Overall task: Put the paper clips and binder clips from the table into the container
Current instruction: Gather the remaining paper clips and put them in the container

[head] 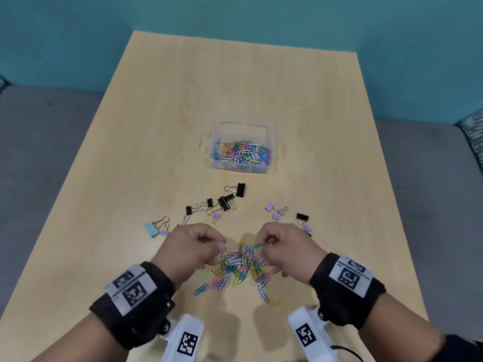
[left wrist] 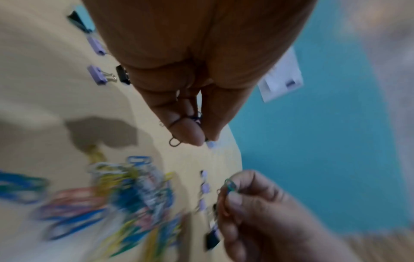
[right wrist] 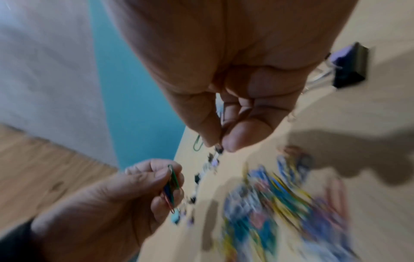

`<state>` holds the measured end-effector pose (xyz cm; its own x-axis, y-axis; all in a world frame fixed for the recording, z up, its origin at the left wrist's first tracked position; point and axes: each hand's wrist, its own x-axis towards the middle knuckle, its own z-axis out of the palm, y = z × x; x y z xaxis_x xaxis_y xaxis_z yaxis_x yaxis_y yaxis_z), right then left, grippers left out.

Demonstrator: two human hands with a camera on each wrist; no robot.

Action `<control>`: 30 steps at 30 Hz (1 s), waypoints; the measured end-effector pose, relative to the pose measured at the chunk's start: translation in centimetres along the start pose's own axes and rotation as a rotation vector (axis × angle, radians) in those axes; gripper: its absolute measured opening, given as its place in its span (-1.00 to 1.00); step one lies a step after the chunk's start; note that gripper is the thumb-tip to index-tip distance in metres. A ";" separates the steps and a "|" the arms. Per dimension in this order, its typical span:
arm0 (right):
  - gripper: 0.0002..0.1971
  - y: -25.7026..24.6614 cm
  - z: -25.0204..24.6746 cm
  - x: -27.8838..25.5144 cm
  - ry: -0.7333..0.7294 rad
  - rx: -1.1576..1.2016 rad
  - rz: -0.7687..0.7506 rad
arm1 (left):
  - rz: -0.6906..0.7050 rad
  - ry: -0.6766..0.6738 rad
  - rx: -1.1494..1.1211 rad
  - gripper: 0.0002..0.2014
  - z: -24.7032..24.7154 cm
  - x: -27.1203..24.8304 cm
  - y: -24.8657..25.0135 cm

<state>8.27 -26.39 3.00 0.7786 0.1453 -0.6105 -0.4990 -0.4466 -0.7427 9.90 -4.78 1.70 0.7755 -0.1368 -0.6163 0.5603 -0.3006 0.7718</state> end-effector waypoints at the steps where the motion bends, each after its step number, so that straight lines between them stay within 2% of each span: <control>1: -0.92 -0.9 -0.9 0.4 0.016 0.051 -0.025 | -0.007 -0.001 -0.078 -0.91 -0.4 0.6 1.1; 5: -0.84 -4.4 -4.6 4.1 0.143 0.092 -0.186 | 0.078 0.039 -0.239 -0.92 -1.6 4.2 6.6; 8: -0.81 -7.1 -6.6 7.7 0.239 0.012 -0.232 | 0.165 0.094 -0.232 -0.90 -2.1 7.9 10.4; 11: -0.79 -9.7 -7.8 11.1 0.338 -0.172 -0.271 | 0.220 0.172 -0.163 -0.86 -1.8 11.2 13.1; 14: -0.84 -11.1 -8.2 13.3 0.342 -0.421 -0.260 | 0.216 0.173 -0.100 -0.92 -1.1 13.1 14.1; 16: -0.69 -11.1 -8.5 13.4 0.359 -0.580 -0.222 | 0.191 0.183 -0.082 -0.82 -1.2 13.3 13.7; 18: -0.60 -10.2 -8.5 12.2 0.412 -0.634 -0.248 | 0.203 0.214 -0.073 -0.75 -1.8 12.3 13.0; 20: -0.62 -8.4 -7.5 9.8 0.426 -0.608 -0.319 | 0.224 0.220 -0.050 -0.76 -2.4 10.2 11.4; 22: -0.66 -5.7 -5.5 6.9 0.328 -0.644 -0.359 | 0.243 0.178 0.103 -0.77 -2.5 7.3 8.5; 25: -0.65 -1.4 -1.3 3.5 0.061 -0.815 -0.358 | 0.346 0.053 0.680 -0.68 -1.0 3.2 2.2; 27: -0.50 1.2 1.3 2.9 -0.041 -0.882 -0.374 | 0.411 -0.032 0.941 -0.58 0.6 1.5 -1.4; 30: -0.31 3.6 4.1 2.8 -0.080 -1.051 -0.405 | 0.465 -0.027 1.137 -0.55 2.6 0.8 -4.5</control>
<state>7.09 -23.98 -2.50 0.7650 0.4873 -0.4212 0.3818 -0.8697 -0.3128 7.25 -5.98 -2.64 0.8201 -0.4657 -0.3325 -0.3503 -0.8680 0.3518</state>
